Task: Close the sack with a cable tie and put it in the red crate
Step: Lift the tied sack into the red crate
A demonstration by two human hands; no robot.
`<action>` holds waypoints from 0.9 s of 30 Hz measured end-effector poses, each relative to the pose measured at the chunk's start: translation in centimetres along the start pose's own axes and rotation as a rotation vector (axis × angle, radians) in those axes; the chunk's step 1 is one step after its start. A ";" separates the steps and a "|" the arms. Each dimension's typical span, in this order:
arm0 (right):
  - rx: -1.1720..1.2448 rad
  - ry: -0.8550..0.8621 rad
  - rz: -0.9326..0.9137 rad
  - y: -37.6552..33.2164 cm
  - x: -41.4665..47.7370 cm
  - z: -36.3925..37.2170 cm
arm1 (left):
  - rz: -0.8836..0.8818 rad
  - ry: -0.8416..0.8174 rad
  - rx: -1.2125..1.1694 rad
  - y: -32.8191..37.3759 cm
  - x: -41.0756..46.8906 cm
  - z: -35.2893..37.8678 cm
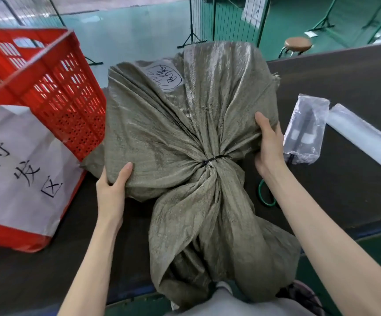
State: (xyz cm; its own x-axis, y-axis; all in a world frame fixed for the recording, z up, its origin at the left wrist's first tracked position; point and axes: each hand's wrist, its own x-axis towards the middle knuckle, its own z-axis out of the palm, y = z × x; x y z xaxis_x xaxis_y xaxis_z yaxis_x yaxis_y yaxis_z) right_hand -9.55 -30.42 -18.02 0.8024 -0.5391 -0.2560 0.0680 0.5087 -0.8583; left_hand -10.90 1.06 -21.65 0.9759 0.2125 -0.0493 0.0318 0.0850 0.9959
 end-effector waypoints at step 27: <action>0.563 -0.271 -0.380 -5.7 -8.2 7.5 | 0.718 0.240 -0.293 10.7 -0.6 -3.5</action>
State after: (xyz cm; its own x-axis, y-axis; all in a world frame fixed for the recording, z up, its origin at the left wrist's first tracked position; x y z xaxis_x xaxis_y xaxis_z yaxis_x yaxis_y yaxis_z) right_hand -12.06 -23.89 -7.68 0.7763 -0.5993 0.1957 0.6071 0.6270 -0.4881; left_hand -11.90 5.25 -11.25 0.6627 0.5128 0.5458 -0.6750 0.0932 0.7319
